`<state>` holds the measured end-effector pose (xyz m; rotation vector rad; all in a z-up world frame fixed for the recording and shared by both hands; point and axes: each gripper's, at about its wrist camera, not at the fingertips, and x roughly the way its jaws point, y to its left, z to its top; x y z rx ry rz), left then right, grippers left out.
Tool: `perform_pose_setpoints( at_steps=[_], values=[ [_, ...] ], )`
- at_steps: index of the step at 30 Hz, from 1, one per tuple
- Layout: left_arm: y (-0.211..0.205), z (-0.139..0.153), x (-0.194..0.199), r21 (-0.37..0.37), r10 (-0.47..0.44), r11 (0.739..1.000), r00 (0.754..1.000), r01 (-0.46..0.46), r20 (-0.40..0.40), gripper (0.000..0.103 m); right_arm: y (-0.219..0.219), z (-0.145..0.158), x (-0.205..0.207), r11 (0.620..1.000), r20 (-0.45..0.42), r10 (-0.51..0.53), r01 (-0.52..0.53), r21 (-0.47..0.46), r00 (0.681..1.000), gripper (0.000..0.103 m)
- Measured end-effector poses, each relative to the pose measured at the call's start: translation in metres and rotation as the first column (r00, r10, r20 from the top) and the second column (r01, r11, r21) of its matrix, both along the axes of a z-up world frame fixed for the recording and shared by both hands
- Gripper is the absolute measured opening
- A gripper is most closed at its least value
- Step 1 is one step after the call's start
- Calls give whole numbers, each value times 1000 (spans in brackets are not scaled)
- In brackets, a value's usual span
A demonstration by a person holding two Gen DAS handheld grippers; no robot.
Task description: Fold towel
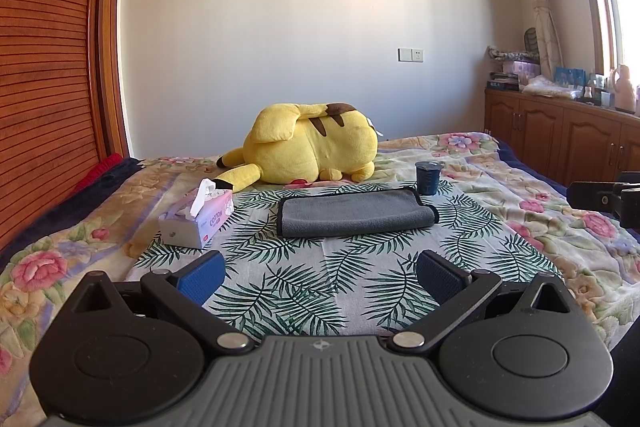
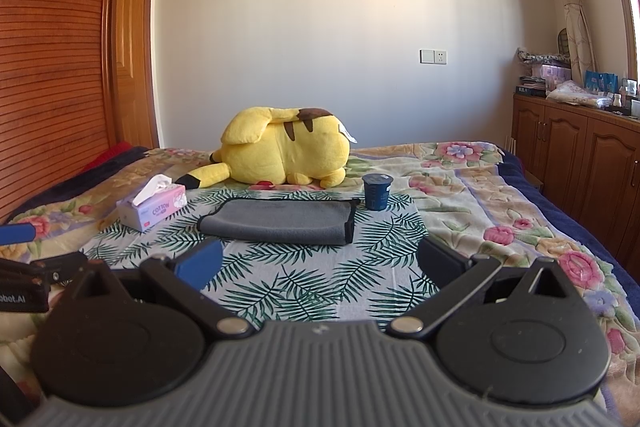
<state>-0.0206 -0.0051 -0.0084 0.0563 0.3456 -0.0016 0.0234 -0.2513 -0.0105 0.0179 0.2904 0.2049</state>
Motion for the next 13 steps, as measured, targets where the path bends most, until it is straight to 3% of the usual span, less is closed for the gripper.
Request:
perform_pose_setpoints(
  at_steps=[13],
  values=[
    [0, 0, -1, 2, -1, 1000, 1000, 1, 0, 87, 0, 0, 0, 1000, 0, 0, 0, 0, 1000, 103]
  ],
)
